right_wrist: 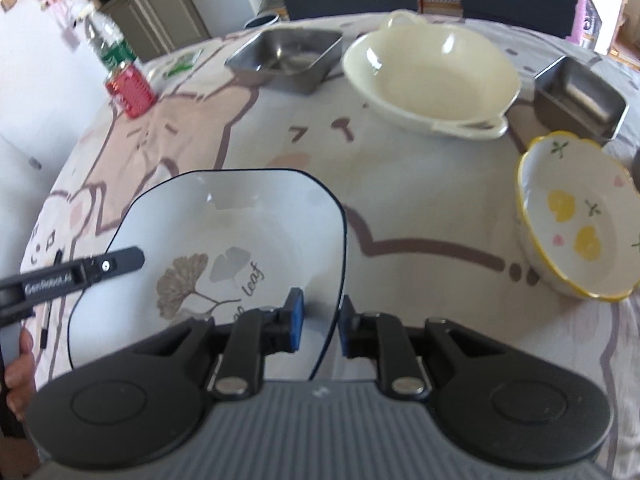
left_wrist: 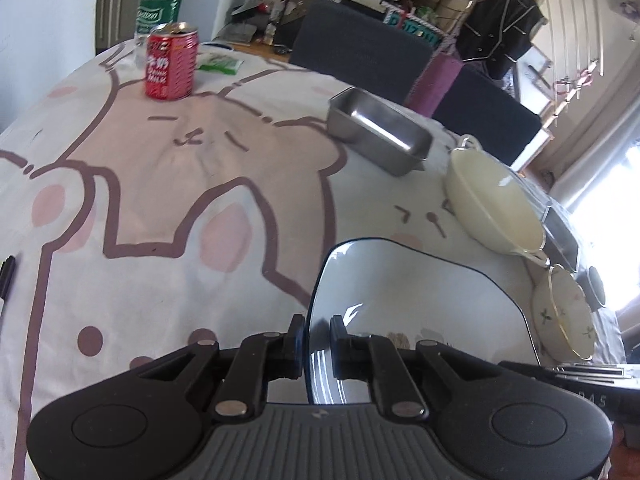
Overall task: Organize plates and bowls
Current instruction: 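Lift the plate with both grippers and carry it toward the person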
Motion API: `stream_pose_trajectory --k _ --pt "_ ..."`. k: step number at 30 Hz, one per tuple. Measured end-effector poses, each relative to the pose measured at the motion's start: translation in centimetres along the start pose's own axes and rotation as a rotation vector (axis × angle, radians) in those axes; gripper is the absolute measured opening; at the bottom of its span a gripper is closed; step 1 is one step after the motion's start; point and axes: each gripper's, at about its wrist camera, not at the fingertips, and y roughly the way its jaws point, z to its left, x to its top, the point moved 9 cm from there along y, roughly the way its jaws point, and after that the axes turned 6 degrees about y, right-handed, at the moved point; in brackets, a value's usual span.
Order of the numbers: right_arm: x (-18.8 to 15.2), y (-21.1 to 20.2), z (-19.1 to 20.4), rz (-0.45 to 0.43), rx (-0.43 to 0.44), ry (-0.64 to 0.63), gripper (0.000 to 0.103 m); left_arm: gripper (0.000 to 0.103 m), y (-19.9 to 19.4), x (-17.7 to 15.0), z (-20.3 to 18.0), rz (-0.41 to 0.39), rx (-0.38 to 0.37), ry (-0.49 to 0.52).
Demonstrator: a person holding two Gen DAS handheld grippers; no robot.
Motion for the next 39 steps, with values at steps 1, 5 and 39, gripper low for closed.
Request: stream_pose_trajectory --k 1,5,39 --pt "-0.1 0.4 0.2 0.008 0.0 -0.003 0.022 0.013 0.2 0.0 0.2 0.003 0.002 -0.005" --pt "0.1 1.5 0.0 0.018 -0.008 0.001 0.022 0.013 1.0 0.0 0.3 0.007 0.01 -0.019" --pt "0.7 4.0 0.2 0.053 -0.011 0.0 0.026 0.015 3.2 0.4 2.0 0.005 -0.018 -0.028"
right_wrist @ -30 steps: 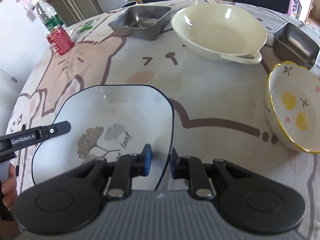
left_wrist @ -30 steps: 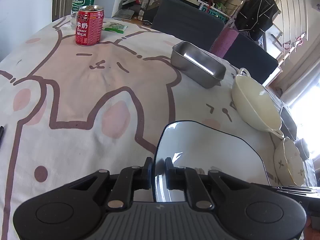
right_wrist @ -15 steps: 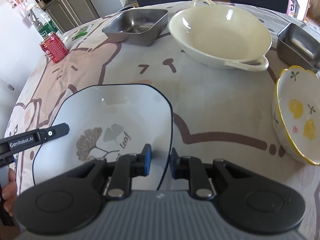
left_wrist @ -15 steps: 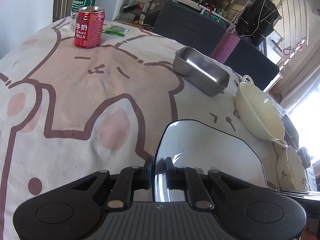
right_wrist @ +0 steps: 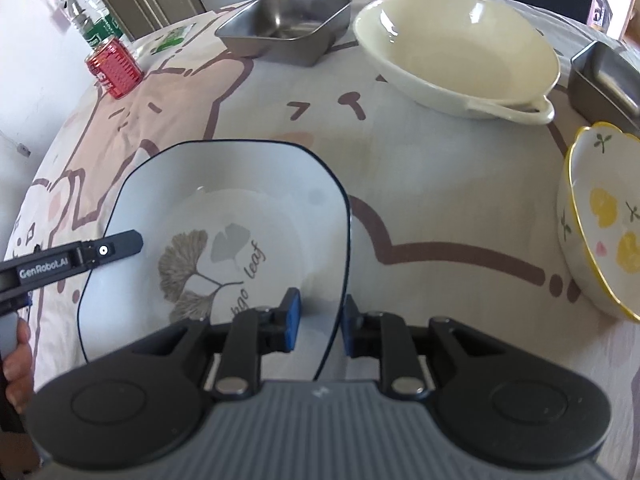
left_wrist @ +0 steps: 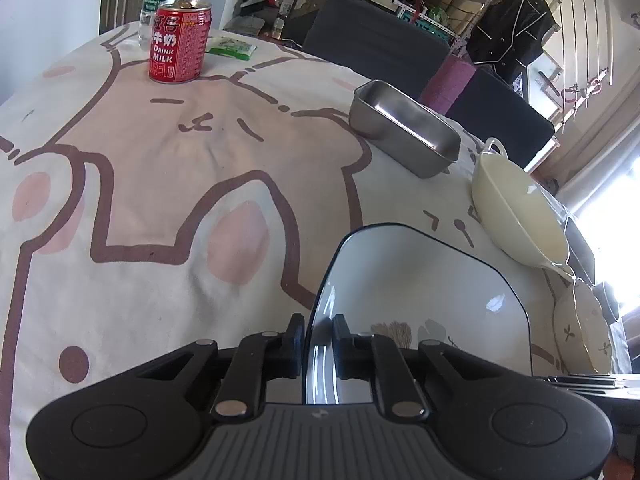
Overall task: Organize plates and bowls
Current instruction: 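Lift the plate with both grippers and carry it toward the person, then lower the plate onto the tablecloth and open both grippers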
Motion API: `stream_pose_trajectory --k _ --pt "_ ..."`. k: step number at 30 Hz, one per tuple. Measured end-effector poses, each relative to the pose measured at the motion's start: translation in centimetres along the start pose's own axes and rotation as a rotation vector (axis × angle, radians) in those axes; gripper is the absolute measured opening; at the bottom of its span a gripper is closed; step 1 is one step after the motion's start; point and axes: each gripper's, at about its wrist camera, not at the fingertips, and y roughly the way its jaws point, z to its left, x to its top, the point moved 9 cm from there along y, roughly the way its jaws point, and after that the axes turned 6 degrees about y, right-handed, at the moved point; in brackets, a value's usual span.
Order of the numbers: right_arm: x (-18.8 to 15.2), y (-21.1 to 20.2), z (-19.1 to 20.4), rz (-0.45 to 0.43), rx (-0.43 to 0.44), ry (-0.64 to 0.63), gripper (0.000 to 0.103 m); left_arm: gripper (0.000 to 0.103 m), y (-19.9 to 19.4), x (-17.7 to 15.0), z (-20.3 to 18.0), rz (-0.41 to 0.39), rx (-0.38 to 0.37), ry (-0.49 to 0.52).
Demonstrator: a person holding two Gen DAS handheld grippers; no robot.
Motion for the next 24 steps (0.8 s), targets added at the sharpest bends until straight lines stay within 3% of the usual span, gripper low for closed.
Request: stream_pose_trajectory --k 3,6,10,18,24 --pt "-0.1 0.0 0.0 0.0 0.004 0.002 0.026 0.015 0.0 -0.4 -0.1 0.017 -0.002 0.009" --pt "-0.4 0.1 0.2 -0.001 -0.026 -0.033 0.038 0.018 -0.1 -0.7 -0.3 0.035 0.007 0.032" --pt "-0.7 -0.1 0.3 0.003 -0.03 -0.05 0.041 0.02 -0.3 -1.0 -0.3 0.048 0.015 0.042" --pt "-0.4 -1.2 -0.3 -0.034 -0.004 0.0 0.055 0.049 -1.7 -1.2 -0.2 0.04 0.034 0.063" --pt "-0.2 -2.9 0.0 -0.105 0.002 -0.013 0.079 0.075 -3.4 -1.2 -0.5 0.019 0.063 0.09"
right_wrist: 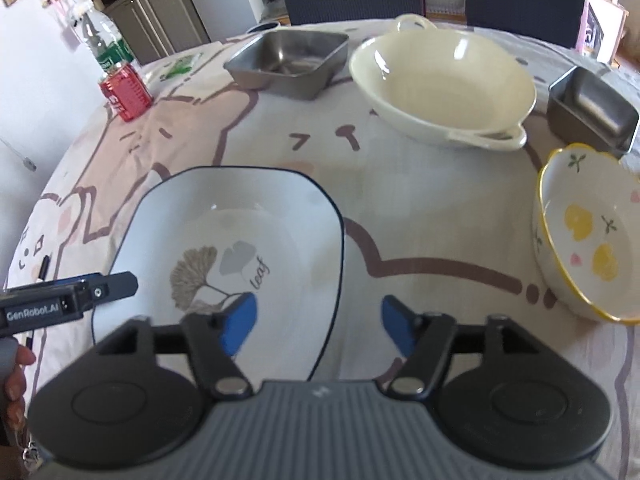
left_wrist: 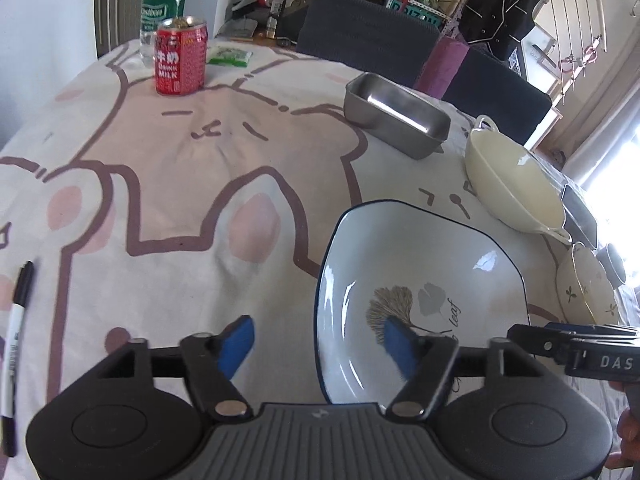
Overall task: Organize plates and bowls
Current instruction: 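Lower the plate onto the tablecloth and open both grippers, then move both grippers to the cream two-handled bowl rim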
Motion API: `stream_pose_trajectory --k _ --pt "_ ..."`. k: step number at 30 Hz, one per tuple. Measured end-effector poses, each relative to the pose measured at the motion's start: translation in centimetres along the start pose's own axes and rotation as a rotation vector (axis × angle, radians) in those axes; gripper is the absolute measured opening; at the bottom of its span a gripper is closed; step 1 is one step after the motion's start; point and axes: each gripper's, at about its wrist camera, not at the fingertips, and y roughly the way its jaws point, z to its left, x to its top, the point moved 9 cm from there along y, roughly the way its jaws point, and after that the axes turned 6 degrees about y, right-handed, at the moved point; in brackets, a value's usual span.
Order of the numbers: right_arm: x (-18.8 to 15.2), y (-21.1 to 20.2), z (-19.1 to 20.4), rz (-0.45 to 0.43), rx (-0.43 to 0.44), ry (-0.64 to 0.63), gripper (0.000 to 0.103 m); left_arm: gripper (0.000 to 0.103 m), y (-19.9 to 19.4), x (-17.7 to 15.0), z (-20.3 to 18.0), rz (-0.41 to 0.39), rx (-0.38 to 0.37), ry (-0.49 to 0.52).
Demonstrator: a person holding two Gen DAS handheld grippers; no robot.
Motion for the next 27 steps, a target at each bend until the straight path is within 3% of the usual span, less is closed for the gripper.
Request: stream_pose_trajectory --k 10,21,27 --pt "-0.3 -3.7 0.3 -0.067 -0.004 -0.033 0.102 0.097 -3.4 -0.3 -0.6 -0.037 0.011 0.038" --pt "-1.6 -8.4 1.1 -0.142 0.003 -0.095 0.103 0.103 -8.0 -0.3 -1.2 -0.108 0.025 0.064" --pt "-1.0 -12.3 0.5 -0.252 0.005 -0.097 0.103 0.103 -10.5 1.0 -2.4 -0.162 0.039 0.089"
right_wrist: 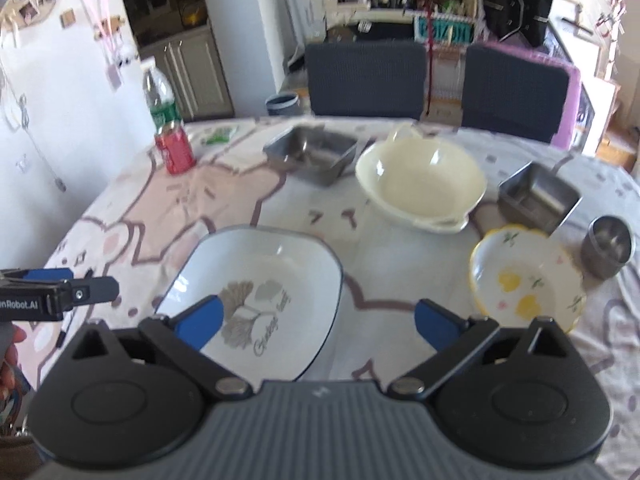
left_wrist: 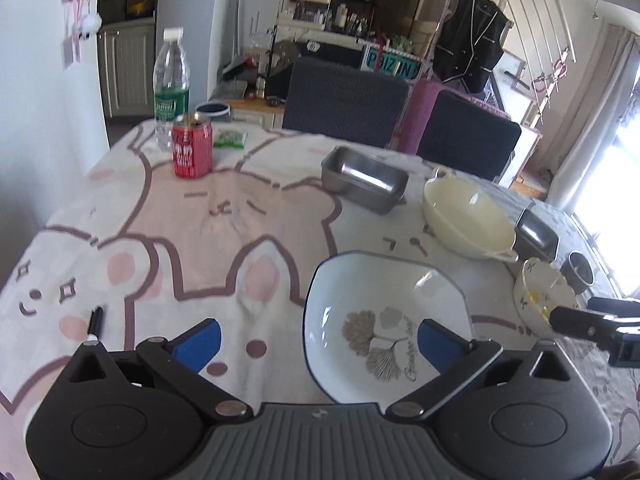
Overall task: Organize plates and bowls
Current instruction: 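Move both grippers to the cream two-handled bowl rim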
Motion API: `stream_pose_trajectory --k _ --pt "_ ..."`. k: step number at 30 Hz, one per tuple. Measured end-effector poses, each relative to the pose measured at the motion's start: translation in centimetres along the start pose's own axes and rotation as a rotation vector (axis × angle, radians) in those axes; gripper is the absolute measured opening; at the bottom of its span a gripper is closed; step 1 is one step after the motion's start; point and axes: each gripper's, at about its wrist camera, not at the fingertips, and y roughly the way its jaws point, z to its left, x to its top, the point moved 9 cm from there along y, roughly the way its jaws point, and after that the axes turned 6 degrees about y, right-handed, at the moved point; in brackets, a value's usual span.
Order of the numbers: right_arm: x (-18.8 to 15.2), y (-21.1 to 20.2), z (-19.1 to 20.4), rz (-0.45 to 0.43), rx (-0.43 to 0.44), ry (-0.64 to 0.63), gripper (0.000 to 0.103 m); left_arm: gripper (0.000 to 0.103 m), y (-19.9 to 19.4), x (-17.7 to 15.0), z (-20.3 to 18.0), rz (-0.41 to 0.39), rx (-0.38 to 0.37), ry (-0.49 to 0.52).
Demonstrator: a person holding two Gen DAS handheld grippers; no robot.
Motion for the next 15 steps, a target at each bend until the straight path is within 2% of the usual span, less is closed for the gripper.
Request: stream_pose_trajectory --k 7,11,15 --pt "4.1 -3.3 -2.0 -0.135 -0.005 0.03 0.103 0.103 -1.1 4.7 -3.1 -0.068 0.014 0.085" --pt "6.9 -3.8 -4.0 -0.127 -0.053 0.107 0.103 0.103 -0.8 7.8 -5.3 -0.109 0.01 0.131" --pt "9.4 -3.4 -6.1 -0.167 -0.042 0.21 0.103 0.103 0.2 10.5 -7.5 -0.134 -0.009 0.161"
